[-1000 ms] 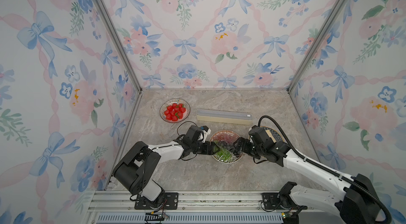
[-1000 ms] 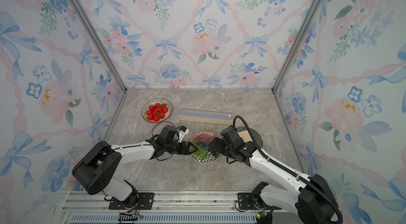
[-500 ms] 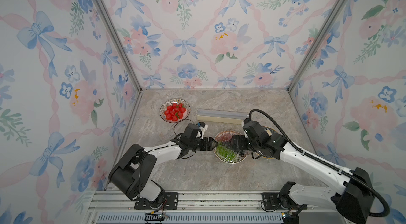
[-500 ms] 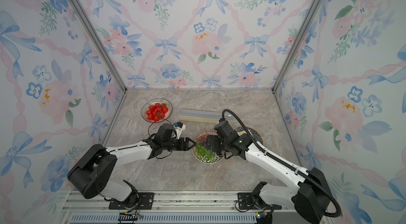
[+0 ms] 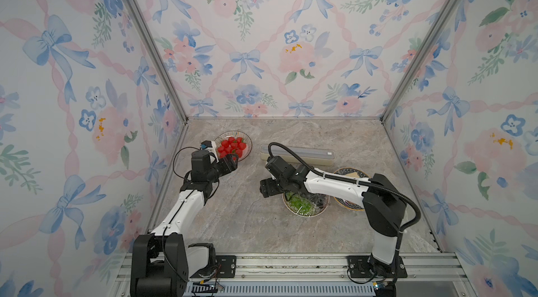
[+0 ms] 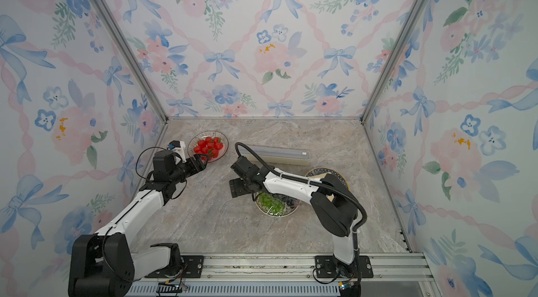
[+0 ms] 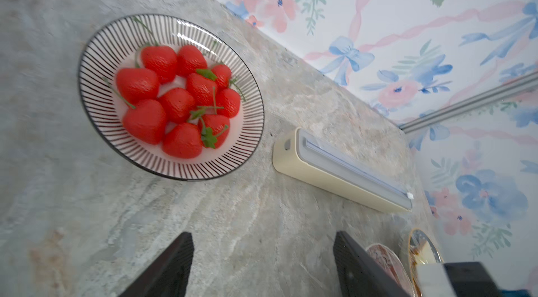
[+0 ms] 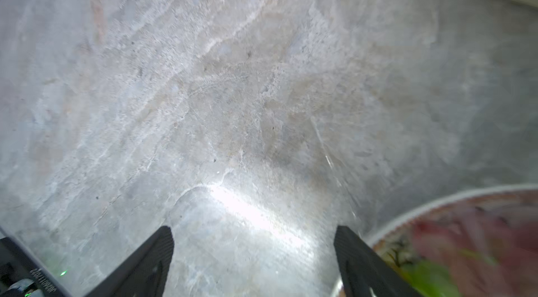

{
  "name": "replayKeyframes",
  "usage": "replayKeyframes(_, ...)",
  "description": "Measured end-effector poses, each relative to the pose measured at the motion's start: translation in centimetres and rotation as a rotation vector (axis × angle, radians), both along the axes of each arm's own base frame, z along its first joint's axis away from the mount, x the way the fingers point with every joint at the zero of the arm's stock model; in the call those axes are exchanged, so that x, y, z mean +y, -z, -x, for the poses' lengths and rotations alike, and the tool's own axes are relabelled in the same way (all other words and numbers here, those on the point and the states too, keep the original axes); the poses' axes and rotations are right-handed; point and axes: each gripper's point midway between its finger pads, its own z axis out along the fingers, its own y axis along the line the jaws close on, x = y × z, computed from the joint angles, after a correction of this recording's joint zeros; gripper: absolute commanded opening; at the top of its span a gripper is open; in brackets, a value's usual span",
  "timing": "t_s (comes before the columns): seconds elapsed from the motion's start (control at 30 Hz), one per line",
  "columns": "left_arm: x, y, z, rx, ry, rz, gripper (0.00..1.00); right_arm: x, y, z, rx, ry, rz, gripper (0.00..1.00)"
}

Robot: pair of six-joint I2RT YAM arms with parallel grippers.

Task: Wrap the plate with plastic wrap
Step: Move the plate to the center of the board.

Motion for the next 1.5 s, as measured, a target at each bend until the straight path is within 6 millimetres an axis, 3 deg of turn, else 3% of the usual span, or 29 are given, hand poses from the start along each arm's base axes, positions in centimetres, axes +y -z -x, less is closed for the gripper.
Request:
replayKeyframes(0.1,1.2,-1.8,-1.2,-0.036,-0.029,-0.001,0.79,0.3,1.6,-0.2,0.026,-0.001,0.032,0.89)
replayKeyframes(0.2,1.2,-2.7,-1.8,-0.055,-0.026,0.0,0.78,0.0,2.0,-0.1,0.041,0.0,0.048,0.89)
replayKeyframes(0.4,1.2,-1.9,-2.1,-0.029,-0.023,0.003,0.78,-1.4,2.2,-0.2,0.052,0.02,0.07,0.89)
replayKeyframes(0.57,1.1,-1.7,-2.2,-0.028,-0.016,-0.004,0.78,-4.2,2.2,-0.5,0.057,0.063,0.106,0.89)
replayKeyframes(1.03,1.3,-2.0,-3.0,-0.031,-0.018,-0.012,0.78,-14.9,3.2,-1.4,0.081,0.201,0.284,0.91)
replayKeyframes(1.2,1.5,-2.0,-3.4,-0.028,-0.026,-0.019,0.78,-17.5,3.6,-1.1,0.097,0.231,0.336,0.92)
replayKeyframes(1.5,4.7,-1.2,-7.4,-0.005,-0.147,-0.15,0.82,-21.2,2.5,-2.0,0.087,0.292,0.364,0.93)
